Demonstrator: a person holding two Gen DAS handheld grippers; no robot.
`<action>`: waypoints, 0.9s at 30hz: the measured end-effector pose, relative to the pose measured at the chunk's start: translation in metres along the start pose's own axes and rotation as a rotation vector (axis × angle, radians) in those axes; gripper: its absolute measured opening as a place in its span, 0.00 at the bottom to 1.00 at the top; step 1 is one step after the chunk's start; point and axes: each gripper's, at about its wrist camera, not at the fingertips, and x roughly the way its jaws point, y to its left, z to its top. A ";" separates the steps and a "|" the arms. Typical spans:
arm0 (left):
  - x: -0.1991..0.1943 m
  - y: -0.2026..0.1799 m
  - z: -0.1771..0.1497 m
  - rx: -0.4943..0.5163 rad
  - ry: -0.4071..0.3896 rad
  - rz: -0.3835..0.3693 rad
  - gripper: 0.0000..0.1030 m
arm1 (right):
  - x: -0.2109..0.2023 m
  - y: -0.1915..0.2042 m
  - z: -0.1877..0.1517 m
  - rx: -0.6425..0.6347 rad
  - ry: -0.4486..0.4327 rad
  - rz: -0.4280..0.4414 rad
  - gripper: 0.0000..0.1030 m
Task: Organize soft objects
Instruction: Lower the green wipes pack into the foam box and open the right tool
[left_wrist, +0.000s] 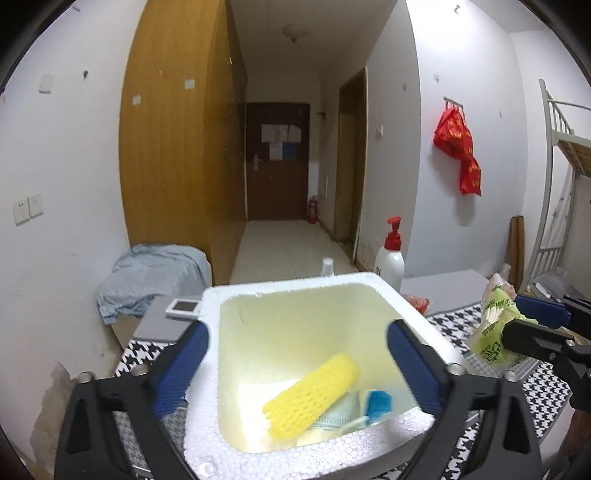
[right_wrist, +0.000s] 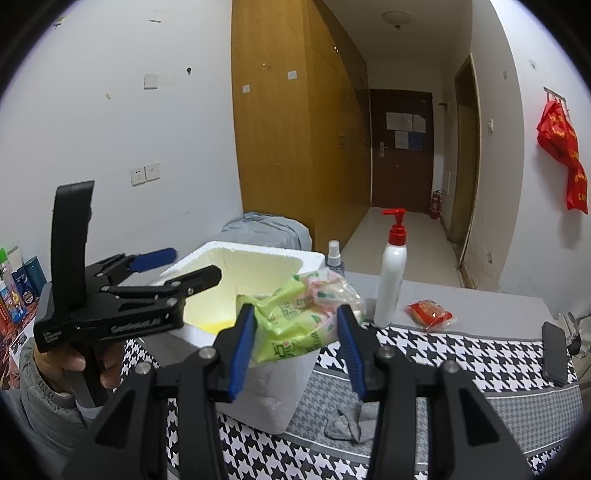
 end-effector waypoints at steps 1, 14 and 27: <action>-0.002 -0.001 0.000 0.004 -0.014 0.007 0.99 | 0.000 0.000 0.000 0.000 -0.001 0.000 0.48; -0.028 0.005 -0.009 0.016 -0.032 0.043 0.99 | -0.004 0.003 -0.002 -0.010 -0.004 0.008 0.48; -0.055 0.014 -0.017 0.013 -0.069 0.058 0.99 | 0.000 0.022 0.001 -0.040 0.001 0.015 0.48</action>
